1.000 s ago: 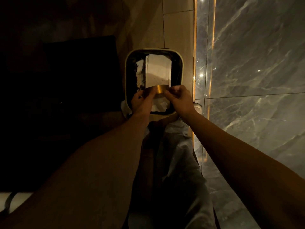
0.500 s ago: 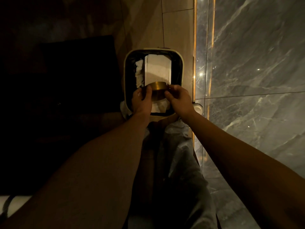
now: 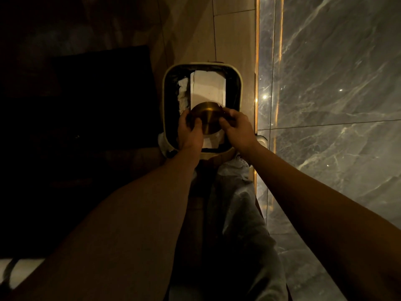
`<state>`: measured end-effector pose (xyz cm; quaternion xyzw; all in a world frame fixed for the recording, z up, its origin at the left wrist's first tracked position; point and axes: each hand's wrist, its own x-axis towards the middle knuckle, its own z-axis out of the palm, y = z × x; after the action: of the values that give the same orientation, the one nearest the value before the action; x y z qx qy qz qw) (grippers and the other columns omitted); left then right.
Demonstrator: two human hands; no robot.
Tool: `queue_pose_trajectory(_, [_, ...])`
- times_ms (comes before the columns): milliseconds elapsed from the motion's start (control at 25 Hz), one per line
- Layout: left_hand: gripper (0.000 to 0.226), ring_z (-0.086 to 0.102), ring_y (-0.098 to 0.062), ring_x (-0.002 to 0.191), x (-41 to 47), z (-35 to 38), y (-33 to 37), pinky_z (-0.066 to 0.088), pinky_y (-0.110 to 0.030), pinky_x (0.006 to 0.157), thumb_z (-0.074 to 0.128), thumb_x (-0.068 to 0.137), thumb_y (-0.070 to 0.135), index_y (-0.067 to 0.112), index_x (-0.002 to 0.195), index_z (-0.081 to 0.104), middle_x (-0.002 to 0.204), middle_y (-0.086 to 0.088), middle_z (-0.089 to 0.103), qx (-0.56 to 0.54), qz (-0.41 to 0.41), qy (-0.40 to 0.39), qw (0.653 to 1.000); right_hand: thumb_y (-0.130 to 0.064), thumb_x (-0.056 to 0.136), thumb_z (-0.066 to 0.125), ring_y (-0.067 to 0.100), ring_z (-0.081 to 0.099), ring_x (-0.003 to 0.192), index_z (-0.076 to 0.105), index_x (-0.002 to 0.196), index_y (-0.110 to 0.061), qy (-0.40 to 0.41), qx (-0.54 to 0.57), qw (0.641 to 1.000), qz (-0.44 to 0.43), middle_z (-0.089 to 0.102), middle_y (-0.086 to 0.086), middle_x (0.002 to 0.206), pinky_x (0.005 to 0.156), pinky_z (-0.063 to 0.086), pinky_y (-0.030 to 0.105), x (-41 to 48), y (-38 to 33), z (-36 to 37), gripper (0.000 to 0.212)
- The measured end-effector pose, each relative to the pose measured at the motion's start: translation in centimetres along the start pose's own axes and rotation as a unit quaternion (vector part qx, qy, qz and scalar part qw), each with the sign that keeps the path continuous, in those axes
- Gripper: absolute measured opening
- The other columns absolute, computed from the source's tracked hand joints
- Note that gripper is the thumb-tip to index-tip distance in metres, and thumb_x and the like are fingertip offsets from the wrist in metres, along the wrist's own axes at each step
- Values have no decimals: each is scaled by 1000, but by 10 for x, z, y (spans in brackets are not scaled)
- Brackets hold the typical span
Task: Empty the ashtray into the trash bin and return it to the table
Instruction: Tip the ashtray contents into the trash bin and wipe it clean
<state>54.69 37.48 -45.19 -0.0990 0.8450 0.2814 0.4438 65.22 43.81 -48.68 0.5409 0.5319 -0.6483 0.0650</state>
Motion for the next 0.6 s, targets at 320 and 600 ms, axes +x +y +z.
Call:
queue_pose_trajectory(320, [56, 43, -28, 134, 9, 0, 0, 41, -48, 109, 51, 90, 8, 31, 141, 43, 146, -6, 46, 24, -7, -17, 1000, -28, 96, 53, 28, 56, 117, 45, 139, -18, -4, -55, 998, -13, 51, 14, 128, 101, 49, 44, -3, -7, 0, 45])
queue_pose_trajectory(600, [65, 44, -26, 135, 13, 4, -6, 40, -45, 110, 63, 88, 12, 30, 145, 37, 147, -7, 45, 76, 44, -17, 996, -41, 88, 59, 26, 57, 114, 47, 133, -19, -2, -90, 995, -36, 53, 13, 124, 98, 51, 47, -4, -10, 1, 52])
